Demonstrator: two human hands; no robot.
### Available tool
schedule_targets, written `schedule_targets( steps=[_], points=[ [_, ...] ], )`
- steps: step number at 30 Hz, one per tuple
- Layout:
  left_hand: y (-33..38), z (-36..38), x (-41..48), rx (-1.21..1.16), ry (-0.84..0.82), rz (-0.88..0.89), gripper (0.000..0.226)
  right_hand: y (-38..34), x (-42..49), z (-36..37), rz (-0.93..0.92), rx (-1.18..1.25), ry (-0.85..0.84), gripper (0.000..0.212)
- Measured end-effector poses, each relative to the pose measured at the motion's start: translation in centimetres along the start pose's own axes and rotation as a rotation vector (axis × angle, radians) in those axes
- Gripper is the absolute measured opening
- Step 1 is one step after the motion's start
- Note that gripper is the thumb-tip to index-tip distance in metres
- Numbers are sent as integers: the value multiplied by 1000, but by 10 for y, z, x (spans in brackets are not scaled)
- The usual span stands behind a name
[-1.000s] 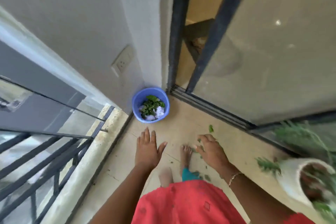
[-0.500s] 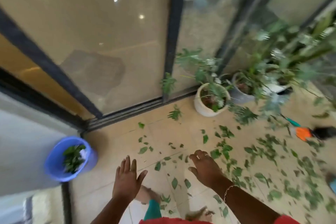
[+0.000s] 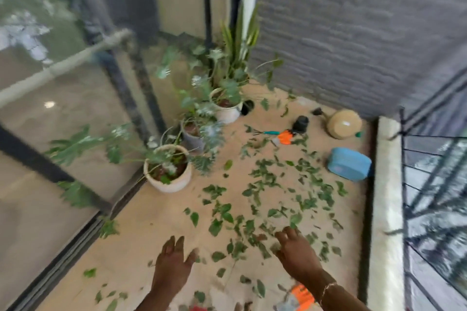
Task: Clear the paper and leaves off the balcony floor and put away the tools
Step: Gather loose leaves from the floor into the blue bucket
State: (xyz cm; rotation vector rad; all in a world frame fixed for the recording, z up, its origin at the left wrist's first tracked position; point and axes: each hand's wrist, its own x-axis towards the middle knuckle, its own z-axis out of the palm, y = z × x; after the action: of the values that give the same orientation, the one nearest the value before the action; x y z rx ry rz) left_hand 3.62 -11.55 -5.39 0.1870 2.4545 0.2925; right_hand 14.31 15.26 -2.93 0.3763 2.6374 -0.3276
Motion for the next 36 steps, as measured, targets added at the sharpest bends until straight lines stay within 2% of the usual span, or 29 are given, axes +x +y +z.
schedule_targets(
  steps=[4, 12, 15, 17, 19, 28, 36],
  points=[
    [66, -13, 35, 35, -41, 92, 60, 51, -10, -8, 138, 69, 19, 46],
    [177, -33, 122, 48, -109, 189, 55, 131, 34, -35, 249, 84, 55, 48],
    [211, -41, 167, 22, -72, 195, 55, 164, 78, -56, 241, 50, -6, 54],
    [231, -52, 199, -14, -63, 182, 52, 188, 115, -69, 245, -18, 33, 61],
    [254, -68, 233, -18, -71, 166, 50, 200, 144, -99, 202, 87, -10, 54],
    [380, -149, 348, -39, 6, 220, 42, 262, 260, -183, 302, 226, 127, 46],
    [486, -176, 433, -31, -15, 272, 40, 338, 359, -232, 289, 206, 43, 48]
  ],
)
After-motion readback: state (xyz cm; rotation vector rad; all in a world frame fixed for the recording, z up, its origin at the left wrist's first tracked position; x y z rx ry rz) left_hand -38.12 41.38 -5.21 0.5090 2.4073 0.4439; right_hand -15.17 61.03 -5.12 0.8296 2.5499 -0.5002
